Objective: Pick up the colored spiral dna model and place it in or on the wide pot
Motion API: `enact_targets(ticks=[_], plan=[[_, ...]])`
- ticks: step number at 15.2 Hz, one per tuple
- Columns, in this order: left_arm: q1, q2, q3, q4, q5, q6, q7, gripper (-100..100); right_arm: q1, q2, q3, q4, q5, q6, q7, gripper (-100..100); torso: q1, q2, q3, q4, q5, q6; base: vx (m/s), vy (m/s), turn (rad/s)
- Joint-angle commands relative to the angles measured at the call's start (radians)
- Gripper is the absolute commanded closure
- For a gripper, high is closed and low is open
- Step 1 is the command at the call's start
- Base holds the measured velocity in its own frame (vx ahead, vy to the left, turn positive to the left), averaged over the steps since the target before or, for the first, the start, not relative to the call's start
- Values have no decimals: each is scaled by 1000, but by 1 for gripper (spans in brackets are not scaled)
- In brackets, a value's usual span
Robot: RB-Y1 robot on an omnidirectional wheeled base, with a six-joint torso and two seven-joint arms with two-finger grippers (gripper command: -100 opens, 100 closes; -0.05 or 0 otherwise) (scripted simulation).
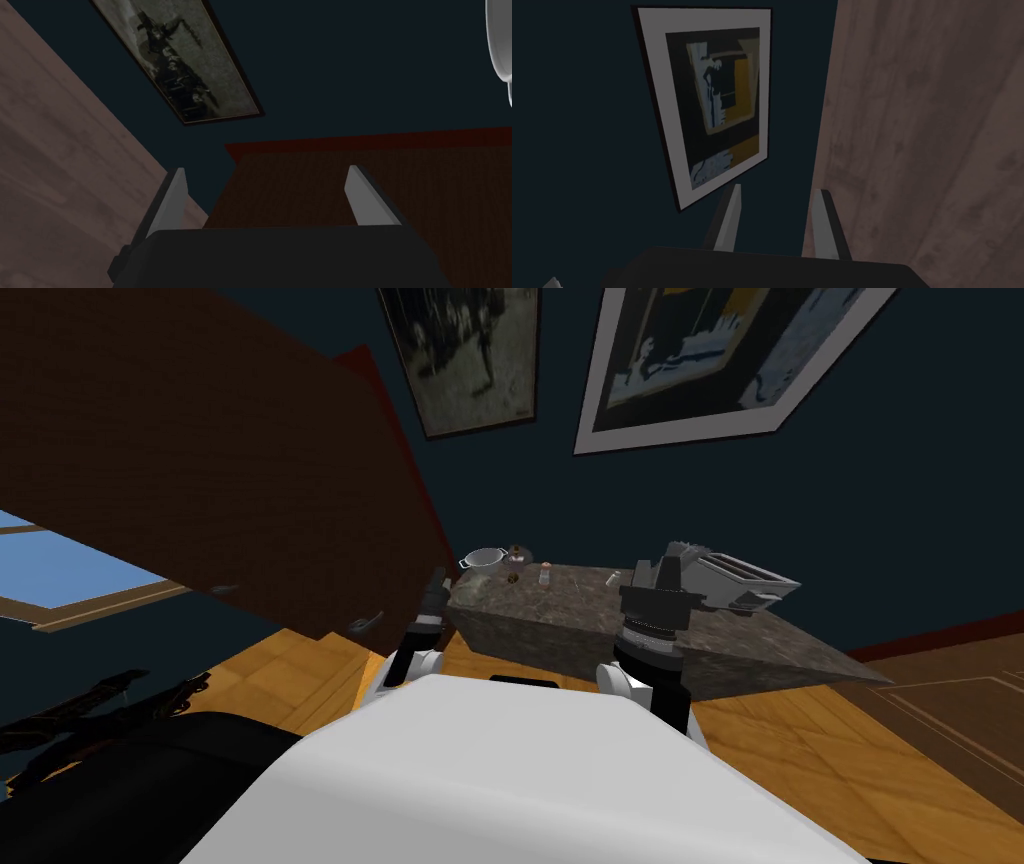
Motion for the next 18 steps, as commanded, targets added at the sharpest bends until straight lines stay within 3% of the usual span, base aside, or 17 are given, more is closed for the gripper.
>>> enact_targets(ticks=[1, 9, 18], plan=[[-15, 39, 9, 38, -19, 33, -8, -100, 0, 0, 0, 0, 0, 0, 0, 0, 0, 0, 0, 0, 0, 0, 7, -61, -225], [-104, 148, 35, 177, -94, 175, -46, -100, 0, 0, 0, 0, 0, 0, 0, 0, 0, 0, 0, 0, 0, 0, 16, -60, -246], [-182, 226, 59, 301, -161, 302, -79, -100, 0, 0, 0, 0, 0, 0, 0, 0, 0, 0, 0, 0, 0, 0, 18, -45, -204]])
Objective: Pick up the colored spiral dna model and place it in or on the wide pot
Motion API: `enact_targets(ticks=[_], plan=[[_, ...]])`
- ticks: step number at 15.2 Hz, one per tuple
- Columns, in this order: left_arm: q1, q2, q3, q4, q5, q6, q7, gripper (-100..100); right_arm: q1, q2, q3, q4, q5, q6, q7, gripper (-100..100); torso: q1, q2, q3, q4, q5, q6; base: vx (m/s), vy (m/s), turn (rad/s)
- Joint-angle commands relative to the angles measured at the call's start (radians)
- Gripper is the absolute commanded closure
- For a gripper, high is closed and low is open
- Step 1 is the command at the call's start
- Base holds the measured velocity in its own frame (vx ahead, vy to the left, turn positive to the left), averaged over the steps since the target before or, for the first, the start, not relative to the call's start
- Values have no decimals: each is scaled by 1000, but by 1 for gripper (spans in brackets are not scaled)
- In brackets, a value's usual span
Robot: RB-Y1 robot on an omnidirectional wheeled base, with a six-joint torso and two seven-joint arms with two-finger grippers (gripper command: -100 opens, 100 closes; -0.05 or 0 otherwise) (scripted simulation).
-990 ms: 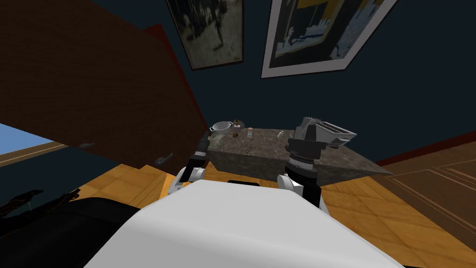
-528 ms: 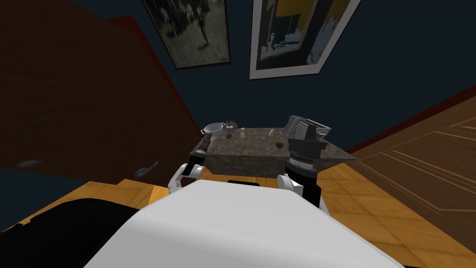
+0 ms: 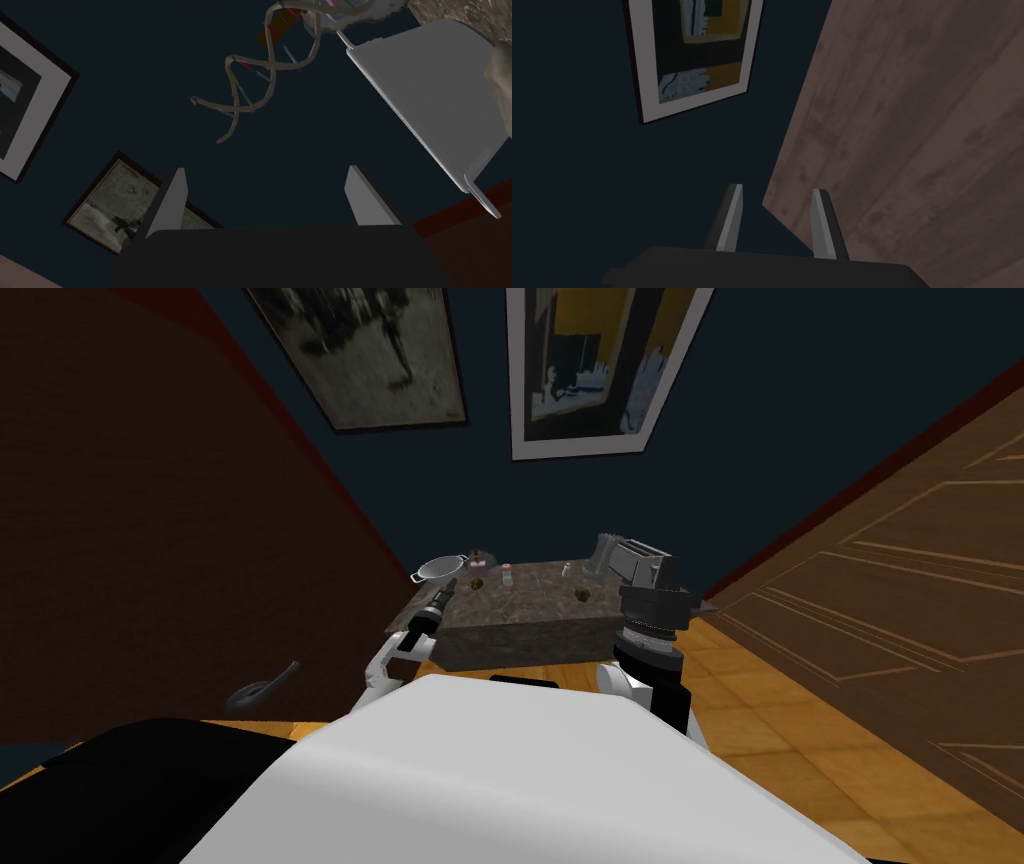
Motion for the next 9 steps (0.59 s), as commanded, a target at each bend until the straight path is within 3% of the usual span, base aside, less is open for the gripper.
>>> enact_targets(ticks=[1, 9], plan=[[-15, 18, 6, 24, -16, 36, -9, -100, 0, 0, 0, 0, 0, 0, 0, 0, 0, 0, 0, 0, 0, 0, 16, -37, -194], [-90, 83, 31, 144, -80, 158, -40, -100, 0, 0, 0, 0, 0, 0, 0, 0, 0, 0, 0, 0, 0, 0, 21, -37, -208]])
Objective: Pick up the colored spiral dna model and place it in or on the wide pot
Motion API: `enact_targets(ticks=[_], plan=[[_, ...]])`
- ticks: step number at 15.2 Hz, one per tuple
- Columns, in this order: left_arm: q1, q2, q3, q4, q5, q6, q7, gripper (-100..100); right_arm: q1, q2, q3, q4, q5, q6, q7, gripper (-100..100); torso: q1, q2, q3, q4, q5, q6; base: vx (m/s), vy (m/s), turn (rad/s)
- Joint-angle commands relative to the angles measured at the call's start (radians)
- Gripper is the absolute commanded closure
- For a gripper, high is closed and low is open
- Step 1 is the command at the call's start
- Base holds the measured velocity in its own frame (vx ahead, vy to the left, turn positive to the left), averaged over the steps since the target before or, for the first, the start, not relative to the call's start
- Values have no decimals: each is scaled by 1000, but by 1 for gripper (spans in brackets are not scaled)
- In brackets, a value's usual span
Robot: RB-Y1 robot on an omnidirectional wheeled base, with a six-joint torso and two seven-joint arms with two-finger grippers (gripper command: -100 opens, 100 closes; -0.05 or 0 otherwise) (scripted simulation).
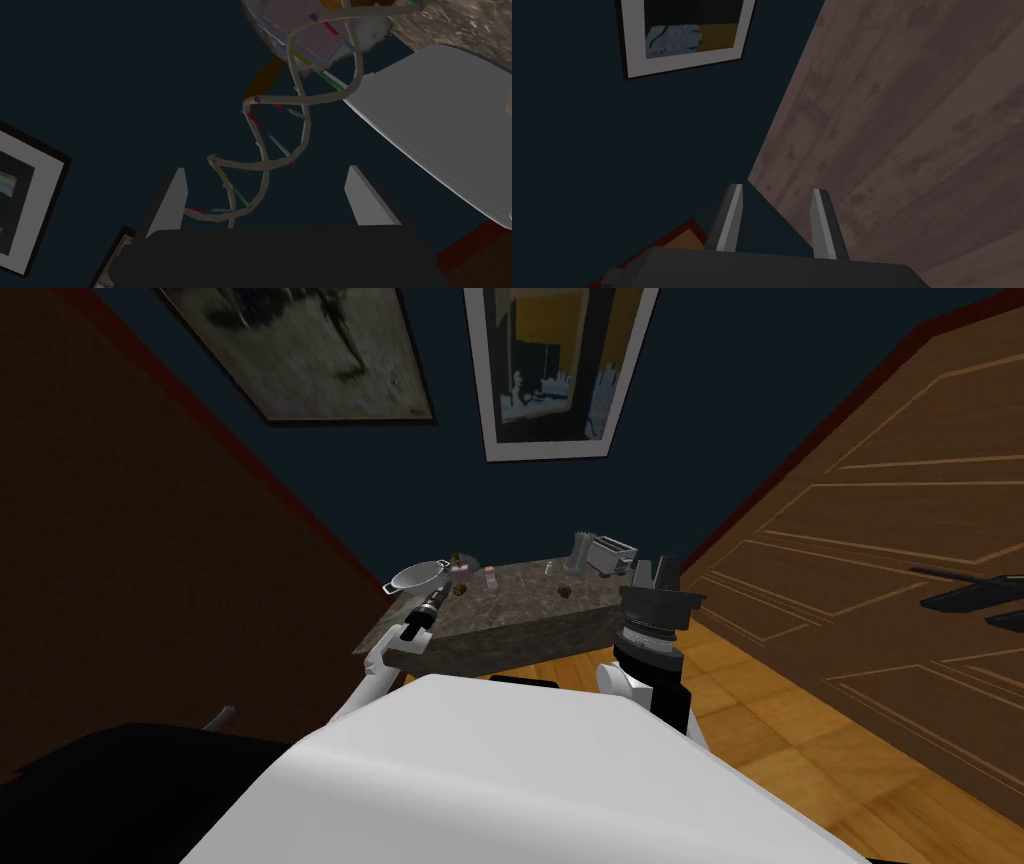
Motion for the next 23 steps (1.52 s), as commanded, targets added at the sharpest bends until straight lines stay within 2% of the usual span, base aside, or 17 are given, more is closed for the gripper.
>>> enact_targets(ticks=[1, 6, 8, 9, 14, 15, 23], plan=[[-19, 18, 7, 29, -16, 38, -8, -100, 0, 0, 0, 0, 0, 0, 0, 0, 0, 0, 0, 0, 0, 0, 21, -36, -189], [-56, 47, 23, 85, -45, 96, -22, -100, 0, 0, 0, 0, 0, 0, 0, 0, 1, 1, 1, 0, 0, 0, 14, -20, -146], [-50, 48, 19, 71, -36, 92, -18, -100, 0, 0, 0, 0, 0, 0, 0, 0, 2, 2, 1, 0, 0, -1, 2, -1, -22], [-50, 48, 19, 70, -36, 92, -18, 100, 0, 0, 0, 0, 0, 0, 0, 0, 2, 2, 1, 0, 0, -1, 0, 0, 0], [-48, 47, 18, 72, -36, 93, -18, 100, 0, 0, 0, 0, 0, 0, 0, 0, 2, 2, 2, 2, -1, 0, 0, 0, 6], [-39, 78, -4, 52, -19, 116, 1, -100, 0, 0, 0, 0, 0, 0, 0, 0, 2, 2, 2, 2, -1, 0, -43, -11, -88], [-9, 197, -80, -17, 52, 210, 65, -100, 0, 0, 0, 0, 0, 0, 0, 0, -1, 12, 7, 4, -1, 0, -133, -45, -119]])
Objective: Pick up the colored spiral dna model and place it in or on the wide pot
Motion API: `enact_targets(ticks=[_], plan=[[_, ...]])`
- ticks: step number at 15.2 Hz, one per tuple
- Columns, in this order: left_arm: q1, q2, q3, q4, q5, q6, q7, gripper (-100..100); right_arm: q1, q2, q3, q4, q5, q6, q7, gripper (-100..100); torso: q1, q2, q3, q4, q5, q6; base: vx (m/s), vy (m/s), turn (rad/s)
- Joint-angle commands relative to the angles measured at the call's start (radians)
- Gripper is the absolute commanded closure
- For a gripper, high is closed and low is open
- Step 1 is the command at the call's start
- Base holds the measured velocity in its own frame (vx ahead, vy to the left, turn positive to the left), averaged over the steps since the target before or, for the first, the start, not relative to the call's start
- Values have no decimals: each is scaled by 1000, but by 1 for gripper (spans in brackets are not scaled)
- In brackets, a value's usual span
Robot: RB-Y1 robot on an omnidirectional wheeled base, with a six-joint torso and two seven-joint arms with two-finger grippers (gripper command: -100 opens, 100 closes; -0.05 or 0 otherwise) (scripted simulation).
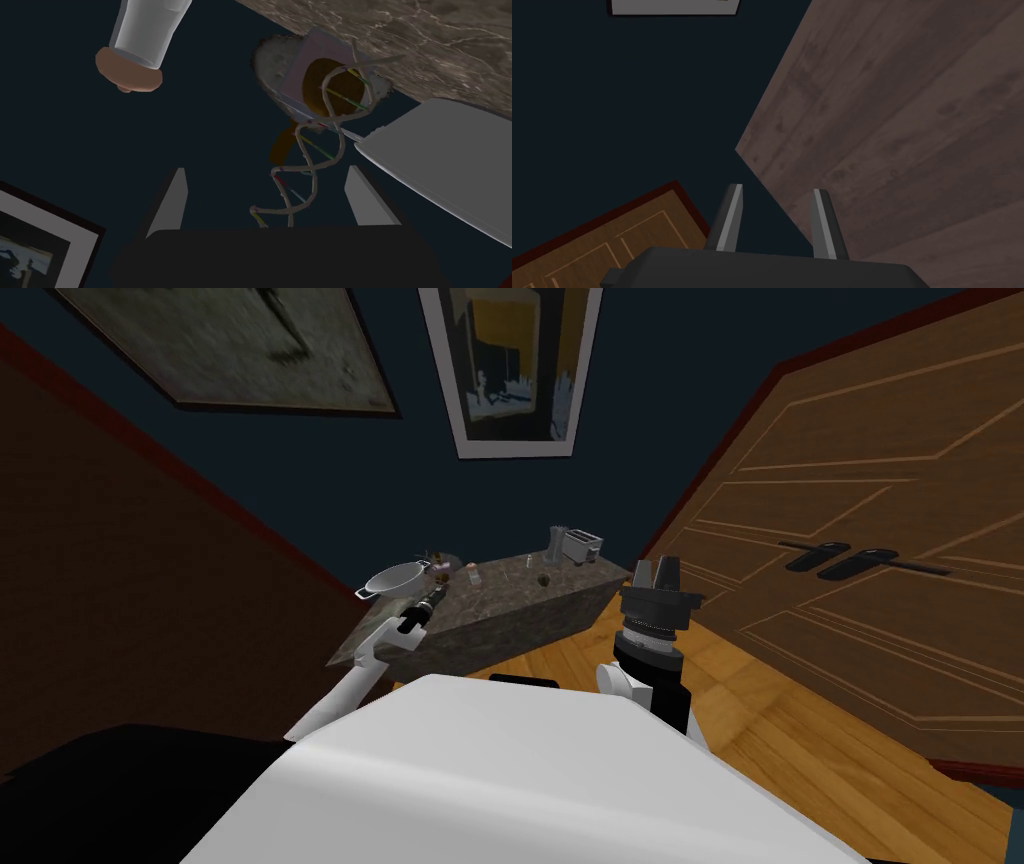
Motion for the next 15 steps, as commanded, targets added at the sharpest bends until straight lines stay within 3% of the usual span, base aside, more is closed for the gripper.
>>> enact_targets(ticks=[1, 9, 15], plan=[[11, 35, -21, -23, 23, 32, 20, -100, 0, 0, 0, 0, 0, 0, 0, 0, 0, 0, 0, 0, 0, 0, -123, -37, -125], [32, 146, -73, -71, 108, 136, 75, -100, 0, 0, 0, 0, 0, 0, 0, 0, 3, -2, -1, 0, 1, 0, -97, -19, -96], [33, 204, -89, -74, 164, 223, 71, -100, 0, 0, 0, 0, 0, 0, 0, 0, 11, -11, -6, -2, 2, 0, 4, 74, -94]])
